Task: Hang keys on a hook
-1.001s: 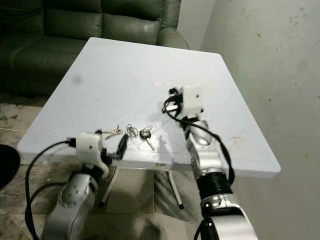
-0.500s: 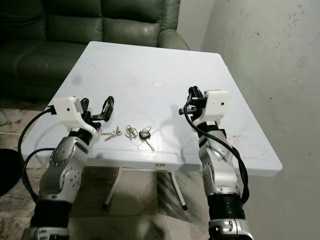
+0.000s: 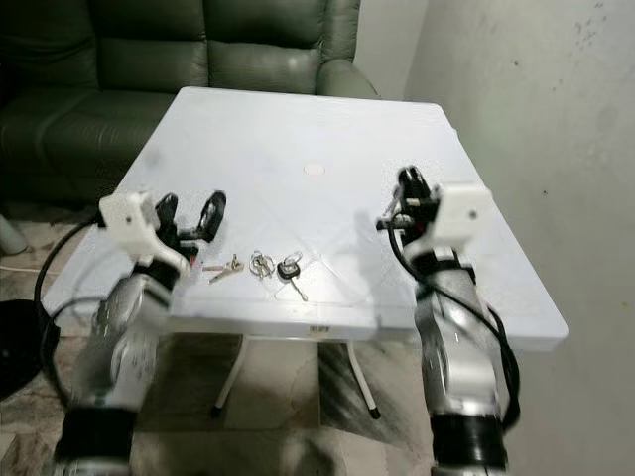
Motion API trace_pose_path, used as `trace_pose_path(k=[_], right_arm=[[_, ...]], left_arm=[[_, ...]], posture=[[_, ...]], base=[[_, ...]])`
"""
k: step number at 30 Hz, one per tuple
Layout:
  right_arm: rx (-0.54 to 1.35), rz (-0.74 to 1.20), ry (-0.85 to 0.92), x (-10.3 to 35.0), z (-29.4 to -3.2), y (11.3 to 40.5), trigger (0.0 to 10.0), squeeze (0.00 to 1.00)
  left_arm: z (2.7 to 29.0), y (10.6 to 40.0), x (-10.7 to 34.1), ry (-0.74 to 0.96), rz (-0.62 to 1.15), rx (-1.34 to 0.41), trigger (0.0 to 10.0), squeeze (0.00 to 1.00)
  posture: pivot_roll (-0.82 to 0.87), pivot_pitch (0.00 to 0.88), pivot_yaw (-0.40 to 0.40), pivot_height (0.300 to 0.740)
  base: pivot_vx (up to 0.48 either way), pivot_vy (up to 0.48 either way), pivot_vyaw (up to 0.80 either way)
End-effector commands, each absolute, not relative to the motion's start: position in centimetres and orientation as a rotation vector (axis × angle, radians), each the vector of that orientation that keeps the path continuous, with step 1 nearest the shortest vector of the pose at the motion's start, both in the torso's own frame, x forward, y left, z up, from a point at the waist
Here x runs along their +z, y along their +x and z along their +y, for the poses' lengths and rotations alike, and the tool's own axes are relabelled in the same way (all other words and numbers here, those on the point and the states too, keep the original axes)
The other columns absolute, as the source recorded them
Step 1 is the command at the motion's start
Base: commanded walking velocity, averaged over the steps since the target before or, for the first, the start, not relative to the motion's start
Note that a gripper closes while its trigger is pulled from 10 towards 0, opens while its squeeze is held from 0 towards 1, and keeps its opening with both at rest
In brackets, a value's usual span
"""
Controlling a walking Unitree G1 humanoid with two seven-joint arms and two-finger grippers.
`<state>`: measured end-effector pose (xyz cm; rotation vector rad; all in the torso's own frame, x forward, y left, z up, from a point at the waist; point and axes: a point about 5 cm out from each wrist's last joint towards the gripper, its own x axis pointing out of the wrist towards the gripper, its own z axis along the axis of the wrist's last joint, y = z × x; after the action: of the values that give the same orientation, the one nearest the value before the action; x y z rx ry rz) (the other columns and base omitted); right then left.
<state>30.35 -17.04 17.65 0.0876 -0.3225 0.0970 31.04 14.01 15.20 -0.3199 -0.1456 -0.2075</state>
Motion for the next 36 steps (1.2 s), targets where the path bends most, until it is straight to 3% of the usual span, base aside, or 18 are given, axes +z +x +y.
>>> trace_pose_path(k=[1, 7, 15, 24, 36], right_arm=[[0.082, -0.341, 0.085, 18.1, -17.1, 29.7, 10.0, 0.0], [0.097, -0.327, 0.082, 17.7, -16.3, 28.5, 10.0, 0.0], [0.1, -0.284, 0.048, 17.8, -16.0, 29.1, 10.0, 0.0], [0.083, -0.254, 0.016, 17.9, -16.7, 30.2, 10.0, 0.0], [0.118, -0.242, 0.017, 17.7, -15.7, 30.3, 10.0, 0.0]], left_arm=[[13.7, 30.7, 16.1, -0.318, -0.172, -0.226, 10.0, 0.0], [14.2, 30.0, 16.6, -0.321, -0.184, -0.221, 10.0, 0.0], [14.7, 30.6, 17.2, -0.304, -0.191, -0.211, 10.0, 0.0], [16.6, 32.3, 18.3, -0.268, -0.209, -0.119, 10.0, 0.0], [16.2, 32.7, 18.0, -0.28, -0.204, -0.111, 10.0, 0.0]], posture=[[0.02, 0.0, -0.034, 0.715], [0.01, 0.0, -0.027, 0.715], [0.01, 0.0, -0.021, 0.715], [0.01, 0.0, -0.025, 0.715], [0.01, 0.0, -0.034, 0.715]], base=[[0.0, 0.0, 0.0], [0.0, 0.0, 0.0], [0.0, 0.0, 0.0], [0.0, 0.0, -0.74], [0.0, 0.0, -0.77]])
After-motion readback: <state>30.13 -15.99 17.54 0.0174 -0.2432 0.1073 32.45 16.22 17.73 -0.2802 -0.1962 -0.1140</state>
